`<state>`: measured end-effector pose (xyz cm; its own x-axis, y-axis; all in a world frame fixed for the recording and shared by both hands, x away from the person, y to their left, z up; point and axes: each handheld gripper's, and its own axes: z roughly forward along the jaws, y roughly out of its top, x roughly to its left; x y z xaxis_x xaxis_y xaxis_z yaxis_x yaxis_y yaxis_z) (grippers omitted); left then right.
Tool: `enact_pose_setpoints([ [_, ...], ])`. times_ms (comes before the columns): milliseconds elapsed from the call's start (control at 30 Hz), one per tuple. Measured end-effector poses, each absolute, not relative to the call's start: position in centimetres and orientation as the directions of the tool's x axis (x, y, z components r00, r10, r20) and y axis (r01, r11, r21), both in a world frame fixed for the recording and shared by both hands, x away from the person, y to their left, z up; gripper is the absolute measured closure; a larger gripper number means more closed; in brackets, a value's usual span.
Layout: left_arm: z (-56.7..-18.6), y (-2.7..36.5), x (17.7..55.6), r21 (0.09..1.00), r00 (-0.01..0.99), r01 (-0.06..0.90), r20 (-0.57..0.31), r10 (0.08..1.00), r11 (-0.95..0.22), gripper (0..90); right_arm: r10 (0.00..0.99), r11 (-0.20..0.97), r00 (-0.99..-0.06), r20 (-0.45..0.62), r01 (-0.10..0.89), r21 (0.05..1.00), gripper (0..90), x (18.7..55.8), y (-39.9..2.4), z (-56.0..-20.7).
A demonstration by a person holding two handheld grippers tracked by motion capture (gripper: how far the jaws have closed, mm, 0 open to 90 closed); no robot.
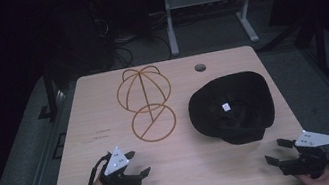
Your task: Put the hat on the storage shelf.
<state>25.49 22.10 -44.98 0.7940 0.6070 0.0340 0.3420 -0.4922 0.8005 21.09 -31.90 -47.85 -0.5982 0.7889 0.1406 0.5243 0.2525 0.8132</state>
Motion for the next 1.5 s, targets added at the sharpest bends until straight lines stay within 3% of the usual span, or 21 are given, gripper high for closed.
enact_pose_setpoints([
  [500, -44.0, 20.9, 25.7, 0.807, 0.828, 0.329, 0.003, 0.561, -0.49, 24.4, 0.78, 0.25, -0.609, 0.146, 0.516, 0.819, 19.2, 21.0, -31.8, -47.7],
  [1500, -38.6, 11.3, 27.5, 0.792, 0.929, 0.196, 0.039, 0.368, -0.578, 26.1, 0.772, 0.234, -0.615, 0.161, 0.512, 0.827, 19.4, 21.0, -31.7, -47.6],
])
